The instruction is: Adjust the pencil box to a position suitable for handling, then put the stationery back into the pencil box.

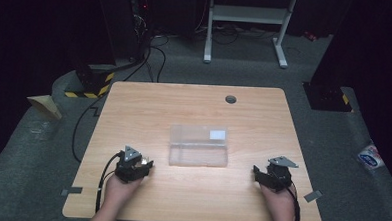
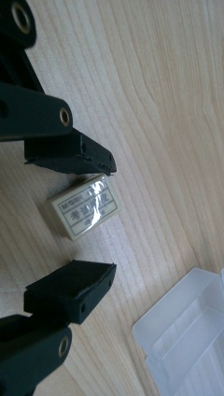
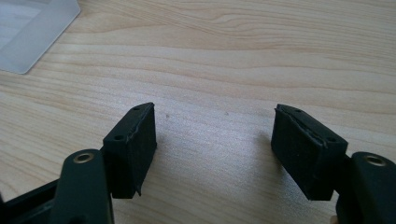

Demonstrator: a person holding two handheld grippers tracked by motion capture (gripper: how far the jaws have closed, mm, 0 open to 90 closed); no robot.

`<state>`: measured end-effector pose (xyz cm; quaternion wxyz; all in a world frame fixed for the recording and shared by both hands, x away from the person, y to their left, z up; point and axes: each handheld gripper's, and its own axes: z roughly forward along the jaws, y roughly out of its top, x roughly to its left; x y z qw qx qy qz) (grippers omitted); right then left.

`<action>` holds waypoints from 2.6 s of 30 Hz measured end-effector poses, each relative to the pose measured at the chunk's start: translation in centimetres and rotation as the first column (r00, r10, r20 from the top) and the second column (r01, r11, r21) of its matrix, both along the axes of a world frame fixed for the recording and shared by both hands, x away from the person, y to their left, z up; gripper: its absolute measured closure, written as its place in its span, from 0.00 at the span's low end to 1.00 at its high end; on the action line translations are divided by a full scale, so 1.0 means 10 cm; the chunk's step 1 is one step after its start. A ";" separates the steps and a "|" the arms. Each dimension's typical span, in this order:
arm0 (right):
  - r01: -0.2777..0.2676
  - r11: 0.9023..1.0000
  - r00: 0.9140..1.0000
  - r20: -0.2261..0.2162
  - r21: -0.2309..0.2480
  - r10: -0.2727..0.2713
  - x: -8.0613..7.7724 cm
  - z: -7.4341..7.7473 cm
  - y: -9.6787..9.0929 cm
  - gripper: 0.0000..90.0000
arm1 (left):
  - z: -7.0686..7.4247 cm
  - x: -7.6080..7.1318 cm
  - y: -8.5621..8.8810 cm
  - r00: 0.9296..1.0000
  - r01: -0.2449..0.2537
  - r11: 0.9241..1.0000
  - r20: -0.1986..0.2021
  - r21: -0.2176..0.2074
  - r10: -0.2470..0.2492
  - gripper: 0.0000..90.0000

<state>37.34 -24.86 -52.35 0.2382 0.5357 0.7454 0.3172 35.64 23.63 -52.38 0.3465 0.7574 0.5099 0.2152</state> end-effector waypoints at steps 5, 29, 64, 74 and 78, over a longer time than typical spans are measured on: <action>0.008 1.000 1.000 0.001 0.003 -0.008 0.00 0.00 0.00 0.36 | 0.00 0.02 0.02 1.000 0.007 1.000 0.003 -0.012 -0.007 0.57; 0.007 1.000 1.000 0.004 0.001 -0.007 0.00 0.00 -0.01 0.38 | -0.01 -0.07 0.00 0.999 0.016 0.999 0.029 0.033 -0.017 0.75; 0.004 1.000 1.000 0.009 -0.004 -0.004 -0.01 0.00 -0.01 0.39 | 0.31 -0.18 -0.04 0.982 0.048 0.998 0.184 -0.043 -0.040 0.76; 0.004 1.000 1.000 0.009 -0.004 -0.004 -0.01 0.00 -0.01 0.39 | 0.38 -0.19 -0.08 0.978 0.057 0.997 0.202 -0.047 -0.047 0.75; 0.007 1.000 1.000 0.008 -0.002 -0.007 -0.01 0.00 0.00 0.39 | 0.40 -0.16 -0.13 0.978 0.066 0.997 0.202 -0.032 -0.058 0.76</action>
